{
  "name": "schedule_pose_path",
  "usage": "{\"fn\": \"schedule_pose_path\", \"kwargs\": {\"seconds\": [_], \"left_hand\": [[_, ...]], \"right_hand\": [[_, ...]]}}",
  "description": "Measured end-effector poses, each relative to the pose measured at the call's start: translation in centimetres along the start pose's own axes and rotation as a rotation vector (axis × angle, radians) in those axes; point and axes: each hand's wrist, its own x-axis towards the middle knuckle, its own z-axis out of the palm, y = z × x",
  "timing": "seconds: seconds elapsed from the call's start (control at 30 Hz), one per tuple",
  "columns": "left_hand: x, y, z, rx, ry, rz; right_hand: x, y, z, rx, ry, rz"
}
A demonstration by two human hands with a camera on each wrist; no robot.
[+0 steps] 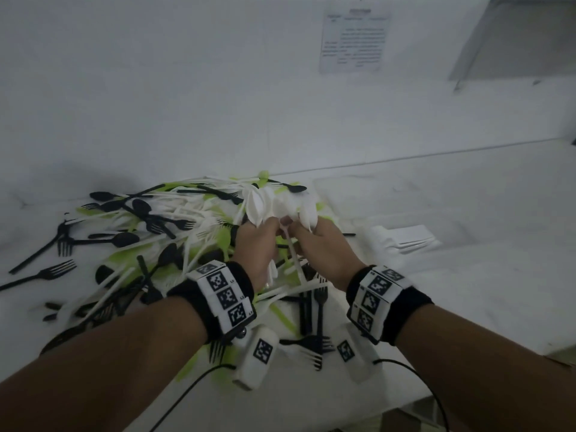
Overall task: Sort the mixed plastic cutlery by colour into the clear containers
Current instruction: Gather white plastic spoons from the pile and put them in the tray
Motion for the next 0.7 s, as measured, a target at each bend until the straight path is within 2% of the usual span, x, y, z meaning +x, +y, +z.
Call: {"fn": "schedule_pose_path", "kwargs": {"seconds": [0.13,0.27,0.4,0.57,0.7], "left_hand": [[-0.9,-0.5,2.0,0.029,0.103,0.079],[-1.4,-0.5,2.1,0.042,0.226,0.124],[-1.3,-0.3,0.8,0.039,0.322,0.081],[-0.6,-0.4,-0.6,0.045,0.319,0.062],[-0.4,0.1,-0.7,0.030,0.228,0.097]], "right_hand": [[-0.7,1.1,-0.7,-0.041,0.100,-0.050],[-1.1,1.6,-0.5,-0.039,0.065,-0.073],[-0.7,2.2,-0.2,0.061,0.061,-0.069],[-0.5,1.4,0.7,-0.152,-0.102,-0.263],[0.6,1.3,1.0,-0.263,-0.095,-0.257]]}}
